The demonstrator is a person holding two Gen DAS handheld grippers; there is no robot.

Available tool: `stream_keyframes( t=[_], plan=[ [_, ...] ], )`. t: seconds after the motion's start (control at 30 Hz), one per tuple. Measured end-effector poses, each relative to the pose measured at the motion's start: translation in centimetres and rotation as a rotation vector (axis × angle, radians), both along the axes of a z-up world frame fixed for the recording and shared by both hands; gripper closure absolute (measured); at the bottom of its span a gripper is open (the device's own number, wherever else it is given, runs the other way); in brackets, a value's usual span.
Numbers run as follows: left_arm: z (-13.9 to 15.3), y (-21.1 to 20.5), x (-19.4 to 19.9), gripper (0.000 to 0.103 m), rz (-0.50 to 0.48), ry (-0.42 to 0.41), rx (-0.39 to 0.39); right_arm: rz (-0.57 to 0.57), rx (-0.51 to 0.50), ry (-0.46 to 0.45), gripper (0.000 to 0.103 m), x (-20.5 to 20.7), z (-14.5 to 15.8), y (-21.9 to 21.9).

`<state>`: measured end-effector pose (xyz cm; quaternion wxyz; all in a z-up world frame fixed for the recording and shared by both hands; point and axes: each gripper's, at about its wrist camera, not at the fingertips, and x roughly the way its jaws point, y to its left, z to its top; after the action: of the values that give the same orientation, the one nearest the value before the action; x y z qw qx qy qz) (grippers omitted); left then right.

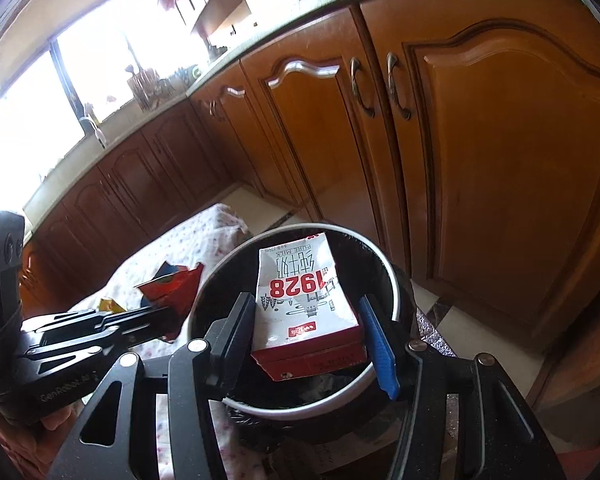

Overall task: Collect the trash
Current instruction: 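Carry both items over the bin and open both tools to drop them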

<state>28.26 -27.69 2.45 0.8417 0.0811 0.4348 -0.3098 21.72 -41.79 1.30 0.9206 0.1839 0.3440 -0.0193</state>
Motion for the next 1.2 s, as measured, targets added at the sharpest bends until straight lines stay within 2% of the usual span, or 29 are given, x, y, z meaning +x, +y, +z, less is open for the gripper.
stream_keyframes(
  t=[0.27,0.3,0.37,0.4,0.43,0.53,0.67,0.8,0.9,1.2],
  plan=[
    [-1.7,-1.4,1.1,0.094,-0.004,0.029,0.054,0.004,0.022,0.048,0.048,1.7,-1.5,-0.7],
    [-1.8,-1.3,1.3,0.089,0.003,0.032,0.055,0.001,0.029,0.050,0.048,1.8,-1.6,-0.9],
    [-2.1,-1.2,1.6,0.066,0.017,0.053,0.058,0.003,0.045,0.060,0.046,2.1,-1.8,-1.0],
    [-2.1,-1.1,1.6,0.050,0.029,0.052,0.053,-0.001,0.061,0.067,0.046,2.1,-2.0,-1.1],
    [-1.9,-0.8,1.5,0.047,0.036,0.043,0.042,-0.002,0.068,0.072,0.045,2.2,-2.1,-1.3],
    [-1.6,-0.1,0.8,0.047,0.041,0.037,0.017,-0.014,0.077,0.058,0.038,1.6,-1.9,-1.5],
    [-1.4,1.5,-0.7,0.047,0.063,0.025,-0.007,-0.030,0.112,0.014,0.038,0.0,-1.3,-1.6],
    [-1.2,4.0,-2.4,0.047,0.100,0.017,-0.037,-0.044,0.140,-0.037,0.027,-2.0,-0.6,-1.1],
    [-0.9,5.6,-3.3,0.046,0.128,0.012,-0.061,-0.045,0.160,-0.078,0.015,-3.6,-0.3,0.1],
    [-0.2,12.8,-7.4,0.041,0.249,-0.049,-0.098,-0.010,0.190,-0.116,0.006,-6.3,-0.2,5.1]
  ],
)
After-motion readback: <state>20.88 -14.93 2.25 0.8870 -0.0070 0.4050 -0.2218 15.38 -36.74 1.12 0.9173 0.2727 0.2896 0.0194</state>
